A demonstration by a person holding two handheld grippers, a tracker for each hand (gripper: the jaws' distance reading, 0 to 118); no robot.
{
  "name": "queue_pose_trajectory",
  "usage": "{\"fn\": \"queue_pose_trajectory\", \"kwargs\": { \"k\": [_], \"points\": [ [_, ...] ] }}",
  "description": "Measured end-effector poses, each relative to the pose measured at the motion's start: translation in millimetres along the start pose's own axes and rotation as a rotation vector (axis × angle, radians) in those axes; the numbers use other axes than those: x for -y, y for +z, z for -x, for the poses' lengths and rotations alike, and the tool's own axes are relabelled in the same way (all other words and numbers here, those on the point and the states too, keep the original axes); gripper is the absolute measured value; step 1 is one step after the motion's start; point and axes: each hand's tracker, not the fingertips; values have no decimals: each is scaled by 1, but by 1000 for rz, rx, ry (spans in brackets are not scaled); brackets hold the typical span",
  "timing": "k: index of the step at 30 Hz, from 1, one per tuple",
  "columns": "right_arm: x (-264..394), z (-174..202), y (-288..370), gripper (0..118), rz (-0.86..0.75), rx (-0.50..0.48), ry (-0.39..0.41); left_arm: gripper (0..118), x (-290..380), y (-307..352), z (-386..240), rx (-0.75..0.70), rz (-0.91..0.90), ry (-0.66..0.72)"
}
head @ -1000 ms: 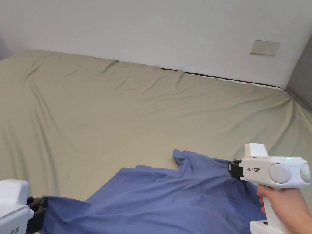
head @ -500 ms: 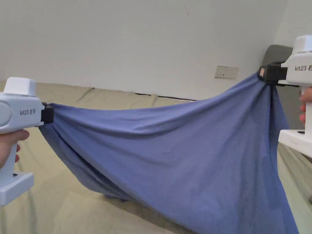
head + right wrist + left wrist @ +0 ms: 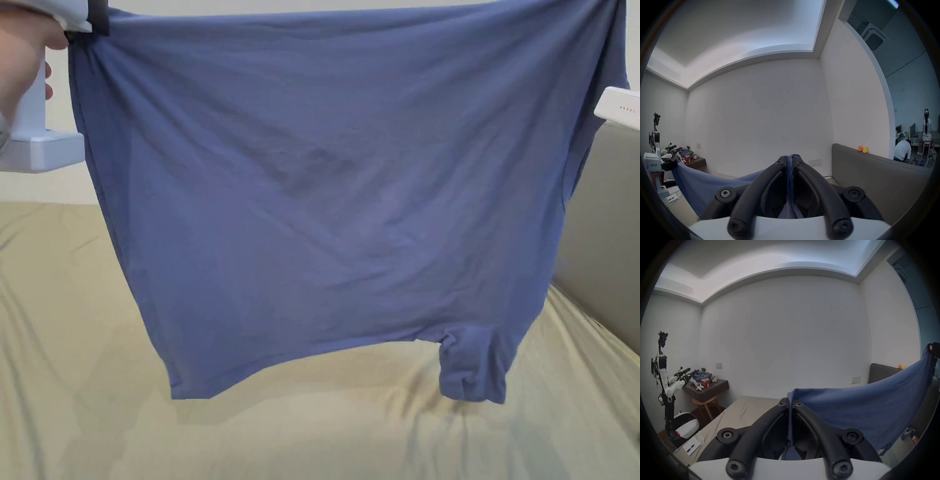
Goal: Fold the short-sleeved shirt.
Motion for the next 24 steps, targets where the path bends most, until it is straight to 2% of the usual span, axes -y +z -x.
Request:
{"fn": "queue_pose_trajectory", "kwargs": {
  "k": [3,10,15,19,23,24],
  "points": [
    [24,0,-8,6,32,-3,-17,0,14,-4,0,-20,8,-13],
    [141,-1,-10,6,179,28,-24,0,126,-43,-1,-55,144,8],
    [173,-13,11,6,226,20,-52,0,165,-22,-9,-16,182,16],
    [179,-24,67,6,226,-21,-60,0,189,31,0,53,172,33],
    [216,-39,164,6,270,-61,-90,0,235,108,7,101,173,-73],
    [230,-42,188,6,291,-77,-81,0,251,125,12,103,187,-62]
  ]
}}
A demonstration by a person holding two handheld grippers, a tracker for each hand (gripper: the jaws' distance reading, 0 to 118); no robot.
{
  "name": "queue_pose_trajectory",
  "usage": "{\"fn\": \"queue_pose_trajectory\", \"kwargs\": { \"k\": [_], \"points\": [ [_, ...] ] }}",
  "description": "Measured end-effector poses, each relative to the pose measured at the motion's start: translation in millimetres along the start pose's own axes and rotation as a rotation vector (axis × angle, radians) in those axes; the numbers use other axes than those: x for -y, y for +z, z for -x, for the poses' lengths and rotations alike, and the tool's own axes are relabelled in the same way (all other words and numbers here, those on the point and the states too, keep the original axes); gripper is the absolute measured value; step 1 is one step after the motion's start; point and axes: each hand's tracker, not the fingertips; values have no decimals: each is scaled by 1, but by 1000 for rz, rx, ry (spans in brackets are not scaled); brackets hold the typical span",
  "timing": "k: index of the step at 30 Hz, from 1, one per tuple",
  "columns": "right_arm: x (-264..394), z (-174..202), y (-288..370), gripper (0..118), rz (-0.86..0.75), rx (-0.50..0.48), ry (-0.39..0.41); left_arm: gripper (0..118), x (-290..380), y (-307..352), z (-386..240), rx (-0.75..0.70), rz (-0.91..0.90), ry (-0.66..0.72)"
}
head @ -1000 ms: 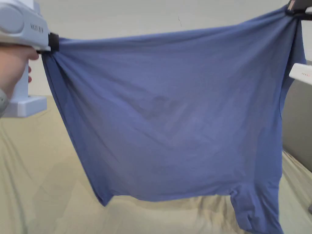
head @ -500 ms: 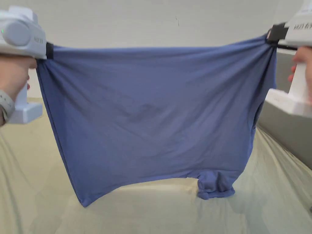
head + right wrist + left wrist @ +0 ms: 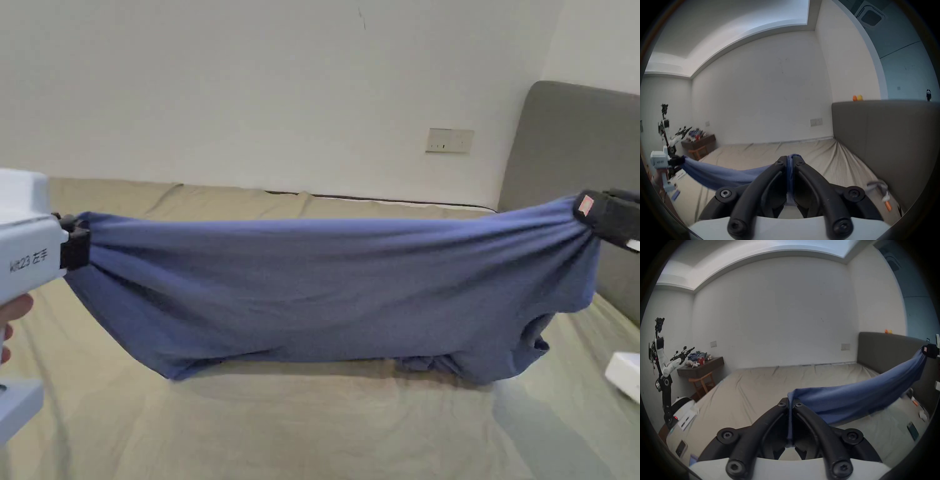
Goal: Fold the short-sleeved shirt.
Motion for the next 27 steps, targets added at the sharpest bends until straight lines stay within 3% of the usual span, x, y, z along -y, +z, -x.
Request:
{"fn": "queue_pose_trajectory", "kwargs": {
  "k": [3,5,6,10,13,14,15,16,17,18,19,21,22,23,25,26,27],
  "points": [
    [76,4,63,6,91,-9,49,0,69,45,-1,83,114,1],
    [131,1,90,6,234,6,-4,0,114,67,-2,126,218,-12],
    [157,7,102,6,268,10,22,0,138,78,-2,131,269,2],
    [265,-1,120,6,577,29,-25,0,216,91,0,137,522,42],
    [298,-2,123,7,657,90,-62,0,243,89,-3,129,526,57],
    [299,-5,127,15,619,115,-84,1,244,89,-6,119,523,48],
    [296,-6,131,37,575,116,-121,11,238,92,-6,116,507,37],
    [291,-6,134,84,553,120,-122,48,231,101,-9,102,489,41],
    [282,-4,140,111,537,123,-103,86,221,108,-8,88,444,50],
    [273,0,147,118,512,119,-97,111,212,116,-8,88,406,56],
    [264,5,153,115,478,95,-80,116,204,125,-9,83,380,54],
    [246,19,165,105,418,30,-28,105,192,152,-13,105,305,21],
    [239,29,173,86,384,21,-13,83,189,159,-13,127,297,-3],
    [234,37,181,59,334,0,8,53,188,167,-12,180,302,-57],
    [229,49,186,34,294,-10,42,32,197,171,-12,133,333,-176],
    [229,55,186,9,313,3,36,11,202,169,-11,96,362,-196],
    [227,58,188,2,296,21,55,0,208,167,-5,102,361,-174]
  ]
}}
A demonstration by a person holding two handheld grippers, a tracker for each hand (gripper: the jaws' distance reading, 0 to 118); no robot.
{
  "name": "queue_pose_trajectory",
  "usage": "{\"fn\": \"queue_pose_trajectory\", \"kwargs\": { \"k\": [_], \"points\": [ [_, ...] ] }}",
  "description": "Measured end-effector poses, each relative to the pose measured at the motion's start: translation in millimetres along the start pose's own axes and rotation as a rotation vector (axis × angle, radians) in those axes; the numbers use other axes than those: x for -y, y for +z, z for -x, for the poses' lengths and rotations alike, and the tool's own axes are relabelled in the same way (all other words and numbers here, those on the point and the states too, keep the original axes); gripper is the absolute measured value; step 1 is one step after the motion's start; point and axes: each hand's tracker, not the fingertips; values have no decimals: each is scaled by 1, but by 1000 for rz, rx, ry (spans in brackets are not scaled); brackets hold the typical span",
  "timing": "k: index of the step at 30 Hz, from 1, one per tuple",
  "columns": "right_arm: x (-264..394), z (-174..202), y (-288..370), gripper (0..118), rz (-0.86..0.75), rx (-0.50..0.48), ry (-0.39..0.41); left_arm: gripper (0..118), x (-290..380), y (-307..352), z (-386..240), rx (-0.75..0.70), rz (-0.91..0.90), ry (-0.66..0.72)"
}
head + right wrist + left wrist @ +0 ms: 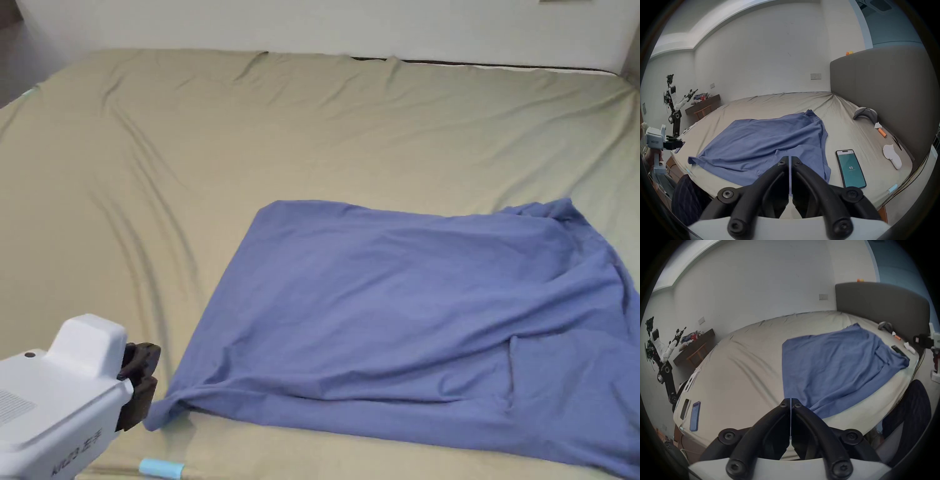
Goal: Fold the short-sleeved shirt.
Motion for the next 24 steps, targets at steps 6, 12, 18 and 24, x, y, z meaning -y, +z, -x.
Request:
{"fn": "queue_pose_trajectory", "kwargs": {
  "k": [6,12,18,24],
  "points": [
    [13,-4,-5,2,62,-19,-4,27,18,-39,19,67,148,31],
    [21,-14,-15,2,175,49,17,81,25,-64,-2,157,204,-45],
    [42,-36,-52,68,370,65,104,0,19,-77,-10,96,199,-62],
    [62,-52,-90,82,412,47,145,0,15,-71,-14,103,186,-68]
  ]
}}
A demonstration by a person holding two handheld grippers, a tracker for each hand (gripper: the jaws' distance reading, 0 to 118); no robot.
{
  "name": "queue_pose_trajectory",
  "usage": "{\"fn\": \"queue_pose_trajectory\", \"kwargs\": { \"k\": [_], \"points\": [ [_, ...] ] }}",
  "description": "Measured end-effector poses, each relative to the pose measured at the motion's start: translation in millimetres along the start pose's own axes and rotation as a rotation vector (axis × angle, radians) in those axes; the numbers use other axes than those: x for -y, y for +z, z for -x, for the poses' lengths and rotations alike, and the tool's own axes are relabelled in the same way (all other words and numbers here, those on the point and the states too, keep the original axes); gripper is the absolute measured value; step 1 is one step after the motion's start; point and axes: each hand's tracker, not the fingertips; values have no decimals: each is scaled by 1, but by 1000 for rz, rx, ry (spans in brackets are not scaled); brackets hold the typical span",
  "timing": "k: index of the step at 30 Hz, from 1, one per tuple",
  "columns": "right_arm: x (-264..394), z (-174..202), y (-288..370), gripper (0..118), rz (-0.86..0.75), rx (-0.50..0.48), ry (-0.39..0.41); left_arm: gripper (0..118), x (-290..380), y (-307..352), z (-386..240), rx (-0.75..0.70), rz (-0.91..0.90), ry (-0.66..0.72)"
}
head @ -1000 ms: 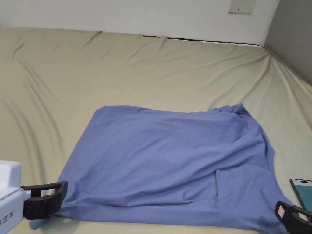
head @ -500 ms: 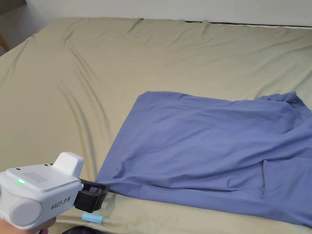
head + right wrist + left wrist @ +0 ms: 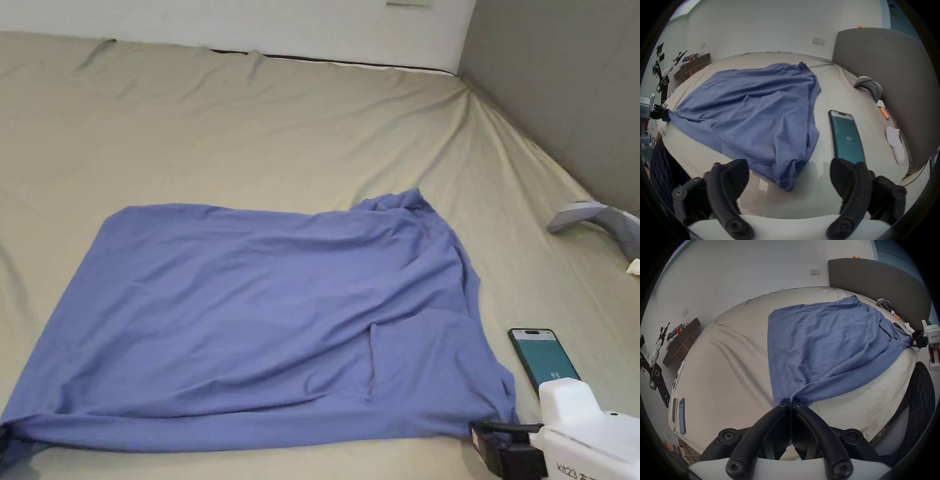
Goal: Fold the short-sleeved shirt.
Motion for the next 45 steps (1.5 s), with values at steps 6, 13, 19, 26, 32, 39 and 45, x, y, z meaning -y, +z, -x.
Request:
{"fn": "queue_pose_trajectory", "kwargs": {
  "k": [6,13,19,26,32,39,45],
  "points": [
    [-2,-8,-3,8,3,-84,-111,0,-3,8,-1,0,13,-40],
    [-60,-33,45,7,-81,-162,-198,0,-59,32,19,20,-36,-9],
    [-153,-45,-18,7,-67,-148,-259,0,-143,-53,41,43,49,39],
    [-179,-41,-123,9,86,-45,-410,0,-171,-148,44,-16,191,266],
    [-156,-37,-80,95,-97,5,-271,95,-136,-86,23,-113,-39,197],
    [-73,9,32,47,-420,-57,-140,61,-55,13,1,-130,-325,139],
    [-41,33,51,0,-340,-82,-205,0,-33,-17,21,-45,-94,190]
  ]
}}
